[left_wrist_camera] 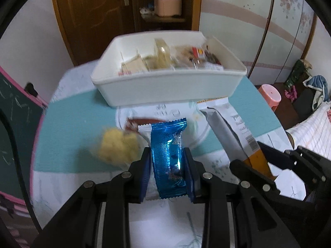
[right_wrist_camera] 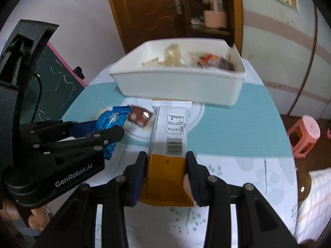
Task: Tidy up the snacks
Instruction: 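Carry the blue candy and white-orange bar into the white bin and open both grippers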
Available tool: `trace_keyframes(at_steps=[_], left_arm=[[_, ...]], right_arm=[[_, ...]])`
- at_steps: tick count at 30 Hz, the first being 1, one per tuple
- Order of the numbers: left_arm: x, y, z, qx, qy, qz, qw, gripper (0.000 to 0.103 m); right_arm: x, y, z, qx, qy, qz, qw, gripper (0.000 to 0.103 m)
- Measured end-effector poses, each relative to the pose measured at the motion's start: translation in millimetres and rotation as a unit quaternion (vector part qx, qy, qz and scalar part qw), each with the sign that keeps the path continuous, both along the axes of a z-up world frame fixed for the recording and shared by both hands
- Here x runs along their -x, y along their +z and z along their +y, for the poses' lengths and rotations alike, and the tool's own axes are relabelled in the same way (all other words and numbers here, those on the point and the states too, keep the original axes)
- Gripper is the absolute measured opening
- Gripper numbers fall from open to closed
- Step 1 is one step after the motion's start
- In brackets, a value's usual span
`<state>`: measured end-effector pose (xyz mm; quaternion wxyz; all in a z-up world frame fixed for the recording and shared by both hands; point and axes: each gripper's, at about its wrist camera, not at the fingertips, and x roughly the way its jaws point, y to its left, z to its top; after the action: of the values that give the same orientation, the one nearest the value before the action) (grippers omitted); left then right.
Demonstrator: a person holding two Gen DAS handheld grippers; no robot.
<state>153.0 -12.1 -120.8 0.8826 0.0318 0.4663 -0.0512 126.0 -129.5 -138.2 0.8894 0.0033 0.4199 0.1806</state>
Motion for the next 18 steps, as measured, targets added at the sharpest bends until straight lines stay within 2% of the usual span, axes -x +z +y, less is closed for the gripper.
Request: trace_keyframes(at_steps=[8,18], left_arm=[[-36.3,54.3,10.7,-0.055,-0.023,-0.067,0.996,0.028],[-87.4,103.8,25.1,-0.094,-0.029,-0.1,0.9901,0.028]], right_arm=[[-30.1,60.9,14.4,0.018,0.014,-0.08,0.997,0.039],[-73.5,129.2,10.3,0.025,-0.005,-0.159,0.987,0.039]])
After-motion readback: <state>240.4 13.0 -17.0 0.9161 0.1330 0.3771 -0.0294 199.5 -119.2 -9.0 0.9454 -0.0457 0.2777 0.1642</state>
